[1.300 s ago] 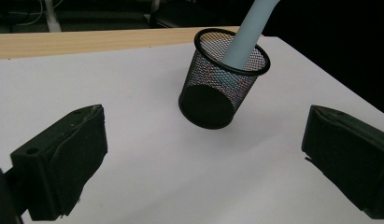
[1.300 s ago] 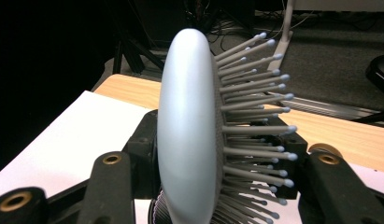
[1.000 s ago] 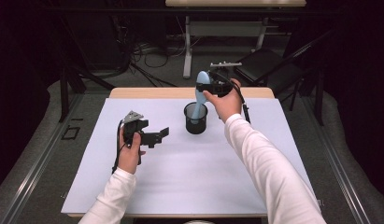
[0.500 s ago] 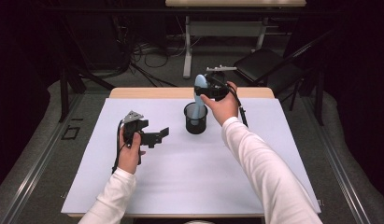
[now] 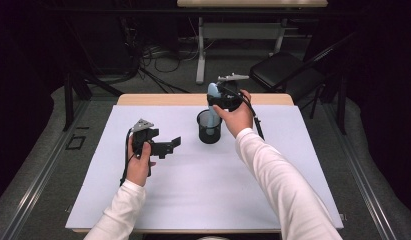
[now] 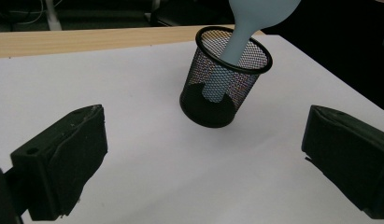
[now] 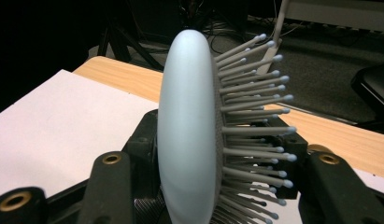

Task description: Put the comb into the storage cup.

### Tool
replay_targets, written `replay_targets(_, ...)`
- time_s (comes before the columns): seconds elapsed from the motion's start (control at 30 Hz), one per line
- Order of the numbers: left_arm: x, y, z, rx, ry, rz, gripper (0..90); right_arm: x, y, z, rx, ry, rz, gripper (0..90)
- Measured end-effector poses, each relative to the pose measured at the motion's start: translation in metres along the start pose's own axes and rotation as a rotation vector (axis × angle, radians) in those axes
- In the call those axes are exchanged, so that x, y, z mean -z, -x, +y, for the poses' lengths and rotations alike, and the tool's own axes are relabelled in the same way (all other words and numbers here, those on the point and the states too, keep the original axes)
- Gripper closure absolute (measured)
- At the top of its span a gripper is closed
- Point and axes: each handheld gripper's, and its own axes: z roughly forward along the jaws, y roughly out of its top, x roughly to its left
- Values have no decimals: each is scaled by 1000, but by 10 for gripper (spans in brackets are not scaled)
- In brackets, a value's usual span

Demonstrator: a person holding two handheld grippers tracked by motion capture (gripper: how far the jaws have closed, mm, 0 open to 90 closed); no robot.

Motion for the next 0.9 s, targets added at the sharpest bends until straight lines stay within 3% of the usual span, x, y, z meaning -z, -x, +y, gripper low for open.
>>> replay_targets(0.9,-1,0,-1,-4,-5,3,6,-6,-4,-4,36,-34,14,457)
